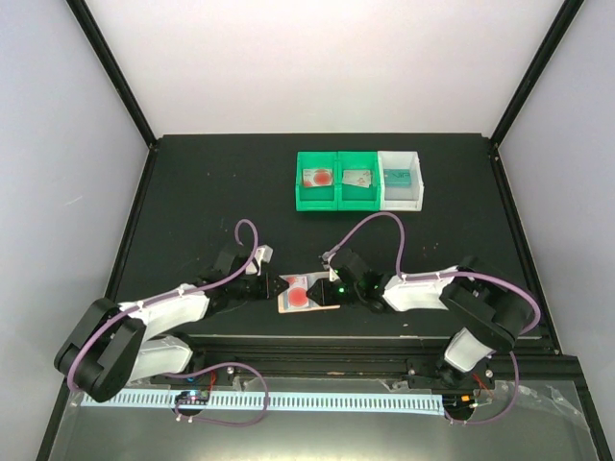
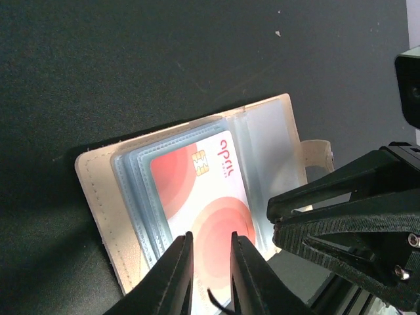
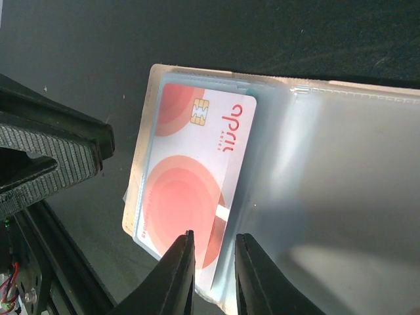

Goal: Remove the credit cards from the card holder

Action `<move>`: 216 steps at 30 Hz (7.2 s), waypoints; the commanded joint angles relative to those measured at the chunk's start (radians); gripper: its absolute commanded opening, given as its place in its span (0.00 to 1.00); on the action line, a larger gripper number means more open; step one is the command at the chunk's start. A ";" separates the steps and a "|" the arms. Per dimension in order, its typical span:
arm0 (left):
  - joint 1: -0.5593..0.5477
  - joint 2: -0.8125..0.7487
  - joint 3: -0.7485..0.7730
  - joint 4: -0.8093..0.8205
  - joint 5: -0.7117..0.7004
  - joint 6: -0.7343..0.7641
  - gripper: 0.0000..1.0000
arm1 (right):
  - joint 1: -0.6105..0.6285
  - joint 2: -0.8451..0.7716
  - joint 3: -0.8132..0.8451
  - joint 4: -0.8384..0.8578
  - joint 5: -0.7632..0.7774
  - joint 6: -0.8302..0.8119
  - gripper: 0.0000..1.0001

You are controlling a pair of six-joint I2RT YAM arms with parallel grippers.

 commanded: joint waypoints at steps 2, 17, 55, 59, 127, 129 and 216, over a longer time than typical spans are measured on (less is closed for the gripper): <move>0.001 0.019 0.005 0.009 0.018 -0.002 0.16 | -0.004 0.017 0.027 0.043 0.018 -0.017 0.20; -0.003 0.126 -0.027 0.053 -0.013 -0.014 0.01 | -0.005 0.072 0.023 0.095 0.003 0.001 0.20; -0.022 0.145 -0.021 0.006 -0.091 -0.018 0.03 | -0.062 0.066 -0.087 0.250 -0.041 0.065 0.01; -0.023 0.149 -0.016 0.006 -0.084 -0.019 0.03 | -0.062 0.071 -0.077 0.251 -0.058 0.064 0.10; -0.029 -0.305 0.201 -0.341 0.156 0.169 0.59 | -0.228 -0.460 -0.133 -0.261 -0.325 -0.290 0.01; -0.029 -0.337 0.209 -0.364 0.199 0.179 0.59 | -0.228 -0.496 -0.121 -0.286 -0.367 -0.311 0.01; -0.029 -0.598 -0.048 0.283 -0.048 -0.568 0.02 | -0.191 -0.503 -0.162 0.459 -0.286 0.366 0.61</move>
